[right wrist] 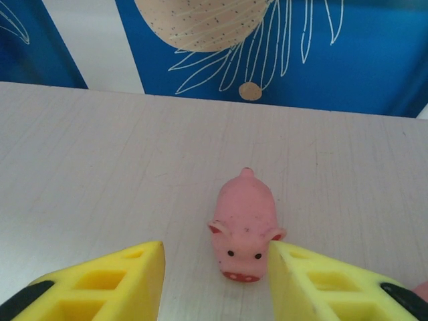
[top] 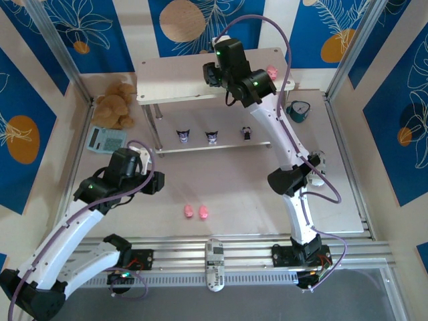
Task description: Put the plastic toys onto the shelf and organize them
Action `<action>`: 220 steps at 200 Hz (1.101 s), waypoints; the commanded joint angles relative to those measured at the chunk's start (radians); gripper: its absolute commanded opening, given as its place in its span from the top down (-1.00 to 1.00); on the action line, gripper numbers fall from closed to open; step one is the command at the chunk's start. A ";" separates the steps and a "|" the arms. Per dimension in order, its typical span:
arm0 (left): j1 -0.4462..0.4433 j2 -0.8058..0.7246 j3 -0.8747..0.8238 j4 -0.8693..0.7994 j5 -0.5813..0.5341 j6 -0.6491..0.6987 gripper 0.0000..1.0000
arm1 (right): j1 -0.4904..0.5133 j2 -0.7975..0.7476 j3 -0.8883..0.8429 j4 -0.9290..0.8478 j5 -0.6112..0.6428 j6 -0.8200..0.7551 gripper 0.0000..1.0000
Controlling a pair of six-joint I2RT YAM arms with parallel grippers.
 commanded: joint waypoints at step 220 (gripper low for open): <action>0.038 -0.020 -0.009 -0.012 0.008 0.026 0.03 | -0.031 -0.015 0.031 -0.024 -0.088 0.013 0.99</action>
